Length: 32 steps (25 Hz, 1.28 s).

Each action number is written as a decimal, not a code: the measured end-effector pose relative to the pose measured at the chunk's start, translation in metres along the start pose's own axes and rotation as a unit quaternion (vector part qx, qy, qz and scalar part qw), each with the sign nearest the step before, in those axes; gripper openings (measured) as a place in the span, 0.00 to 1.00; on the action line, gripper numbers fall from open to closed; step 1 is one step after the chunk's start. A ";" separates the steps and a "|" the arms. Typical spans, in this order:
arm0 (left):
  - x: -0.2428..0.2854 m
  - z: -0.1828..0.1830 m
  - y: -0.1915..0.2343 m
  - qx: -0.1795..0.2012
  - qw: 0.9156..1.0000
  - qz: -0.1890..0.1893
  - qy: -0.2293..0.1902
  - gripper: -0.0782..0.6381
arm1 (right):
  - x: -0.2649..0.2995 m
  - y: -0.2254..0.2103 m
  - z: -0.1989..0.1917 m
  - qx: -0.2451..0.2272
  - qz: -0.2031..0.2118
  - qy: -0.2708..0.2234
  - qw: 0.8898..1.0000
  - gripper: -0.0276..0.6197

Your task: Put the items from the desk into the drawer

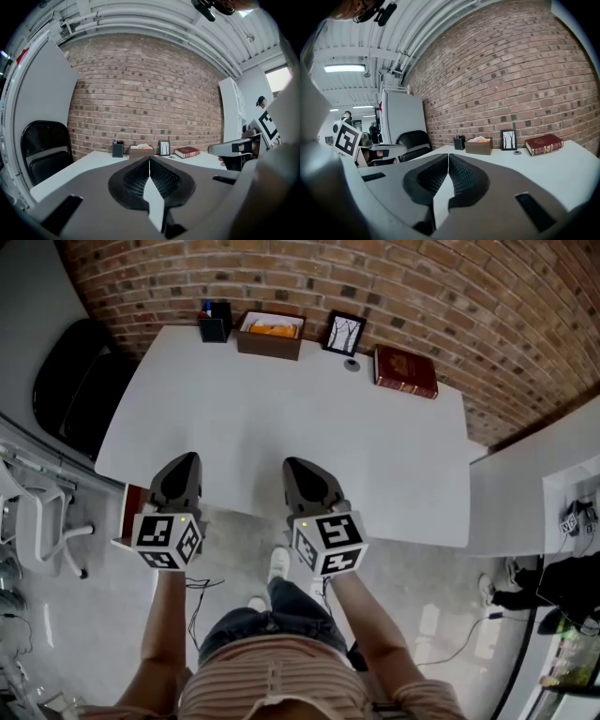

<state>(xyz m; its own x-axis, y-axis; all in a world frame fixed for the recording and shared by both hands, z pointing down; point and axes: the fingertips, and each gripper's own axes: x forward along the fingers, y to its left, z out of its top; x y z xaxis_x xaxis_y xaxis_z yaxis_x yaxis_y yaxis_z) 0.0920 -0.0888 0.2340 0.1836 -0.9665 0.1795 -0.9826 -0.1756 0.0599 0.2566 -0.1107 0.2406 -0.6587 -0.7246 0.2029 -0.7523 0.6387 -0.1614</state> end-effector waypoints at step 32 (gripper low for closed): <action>0.266 0.022 0.124 -0.003 0.998 0.023 0.053 0.22 | 0.201 -0.101 0.017 0.019 0.007 0.056 0.998 0.07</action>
<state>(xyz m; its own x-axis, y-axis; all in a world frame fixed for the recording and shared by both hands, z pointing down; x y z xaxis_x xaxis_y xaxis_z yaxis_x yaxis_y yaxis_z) 0.0188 -0.3718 0.2679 0.1407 -0.9480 0.2854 -0.9899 -0.1300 0.0560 0.2004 -0.3254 0.2809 -0.6649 -0.6814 0.3061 -0.7447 0.6367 -0.2004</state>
